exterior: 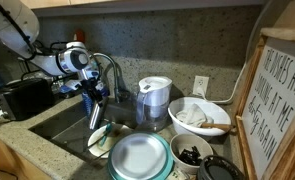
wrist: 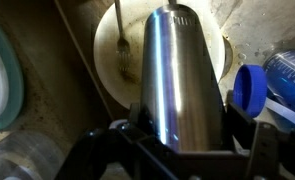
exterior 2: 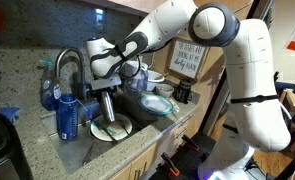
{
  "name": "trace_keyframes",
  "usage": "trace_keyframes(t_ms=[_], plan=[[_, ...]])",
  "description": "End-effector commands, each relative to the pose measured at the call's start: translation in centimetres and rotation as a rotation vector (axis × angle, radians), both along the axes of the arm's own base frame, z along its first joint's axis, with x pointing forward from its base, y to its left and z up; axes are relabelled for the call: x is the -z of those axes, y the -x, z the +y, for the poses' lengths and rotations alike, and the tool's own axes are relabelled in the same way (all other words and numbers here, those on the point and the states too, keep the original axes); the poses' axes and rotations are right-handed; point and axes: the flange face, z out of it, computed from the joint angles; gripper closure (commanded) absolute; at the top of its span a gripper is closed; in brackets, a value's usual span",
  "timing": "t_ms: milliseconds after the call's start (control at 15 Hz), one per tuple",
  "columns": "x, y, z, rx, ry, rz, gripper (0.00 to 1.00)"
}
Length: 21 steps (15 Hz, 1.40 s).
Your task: Take the object in the sink and put it in the bowl on the counter
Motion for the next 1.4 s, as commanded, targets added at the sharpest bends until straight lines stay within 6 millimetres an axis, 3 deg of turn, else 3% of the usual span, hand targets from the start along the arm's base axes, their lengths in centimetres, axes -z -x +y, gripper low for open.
trace_keyframes(t_ms=[0, 267, 333, 400, 667, 1333], plan=[[-2.7, 2.2, 0.0, 0.055, 0.021, -0.002, 0.39], [-2.5, 3.2, -0.3, 0.085, 0.013, 0.019, 0.39], [-1.5, 1.9, 0.4, 0.067, 0.007, 0.013, 0.39], [-1.4, 2.0, 0.4, 0.066, 0.006, 0.018, 0.14], [-0.5, 2.0, 0.5, 0.066, 0.006, 0.031, 0.14], [-0.5, 2.0, 0.4, 0.066, 0.006, 0.030, 0.14]])
